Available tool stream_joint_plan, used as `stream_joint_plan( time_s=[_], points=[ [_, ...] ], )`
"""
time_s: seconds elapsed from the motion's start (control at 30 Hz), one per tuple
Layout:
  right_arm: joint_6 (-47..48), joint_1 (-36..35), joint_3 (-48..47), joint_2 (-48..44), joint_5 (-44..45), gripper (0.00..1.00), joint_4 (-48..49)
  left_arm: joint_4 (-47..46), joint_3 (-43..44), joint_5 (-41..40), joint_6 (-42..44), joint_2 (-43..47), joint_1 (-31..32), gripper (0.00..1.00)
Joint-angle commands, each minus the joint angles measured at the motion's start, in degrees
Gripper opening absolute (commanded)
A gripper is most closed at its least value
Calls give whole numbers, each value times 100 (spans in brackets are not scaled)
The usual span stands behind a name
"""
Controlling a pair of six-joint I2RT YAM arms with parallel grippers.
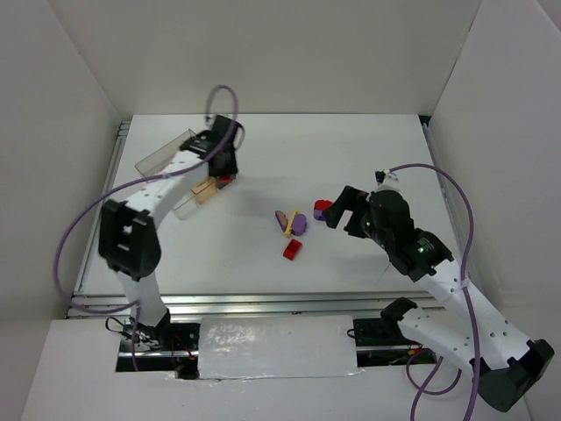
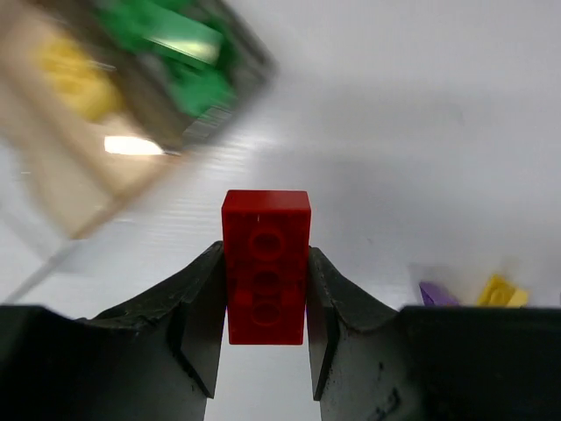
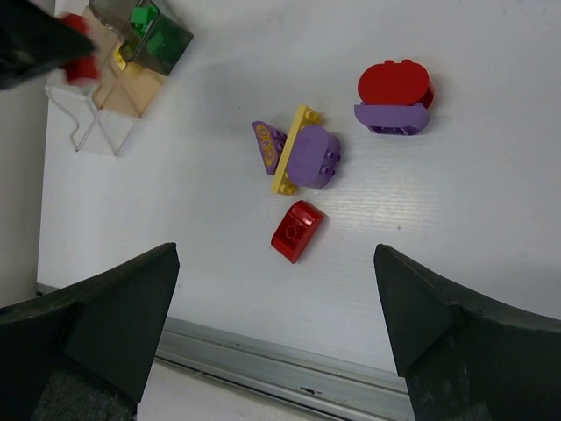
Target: Sort the legos into containers by color
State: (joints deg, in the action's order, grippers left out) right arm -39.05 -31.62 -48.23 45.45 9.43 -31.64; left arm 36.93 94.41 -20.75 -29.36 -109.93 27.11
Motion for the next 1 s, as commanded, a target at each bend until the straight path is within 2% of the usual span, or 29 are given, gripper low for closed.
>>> stream_joint_plan(
  time_s=[0.0, 0.03, 0.13, 0.33, 0.4, 0.43, 0.53, 0.57, 0.63, 0.67, 0.73, 0.9, 0.97],
  points=[
    [143, -29, 94, 43, -152, 100, 254, 342, -317, -702, -658, 1051, -1065, 0],
    [160, -29, 120, 51, -204, 100, 272, 333, -449, -650, -745, 1253, -1503, 0],
    [178, -29, 199, 78, -318, 100, 395, 420, -809, -649, -808, 1351, -2085, 3],
    [257, -38, 156, 96, -460, 100, 404, 535, -863, -833, -957, 974, -2527, 14],
    [283, -29, 164, 69, -530, 100, 422, 413, -898, -668, -922, 851, -2640, 17],
    [310, -29, 173, 78, -591, 100, 422, 299, -933, -528, -939, 816, -2658, 24],
    [345, -38, 147, 87, -627, 100, 404, 245, -942, -474, -948, 771, -2685, 36],
    [363, -29, 147, 104, -635, 100, 395, 227, -933, -482, -957, 754, -2685, 46],
    [371, -29, 156, 96, -653, 100, 395, 201, -959, -465, -983, 754, -2694, 57],
    [363, -29, 164, 95, -653, 100, 404, 192, -977, -473, -1010, 771, -2694, 76],
    [363, -29, 164, 95, -662, 100, 413, 105, -1038, -413, -1010, 876, -2694, 99],
    [380, -29, 77, 139, -680, 100, 378, 77, -1031, -298, -905, 1087, -2694, 99],
    [372, -29, 42, 122, -618, 100, 334, 26, -1021, 51, -773, 1333, -2572, 100]
  ],
)
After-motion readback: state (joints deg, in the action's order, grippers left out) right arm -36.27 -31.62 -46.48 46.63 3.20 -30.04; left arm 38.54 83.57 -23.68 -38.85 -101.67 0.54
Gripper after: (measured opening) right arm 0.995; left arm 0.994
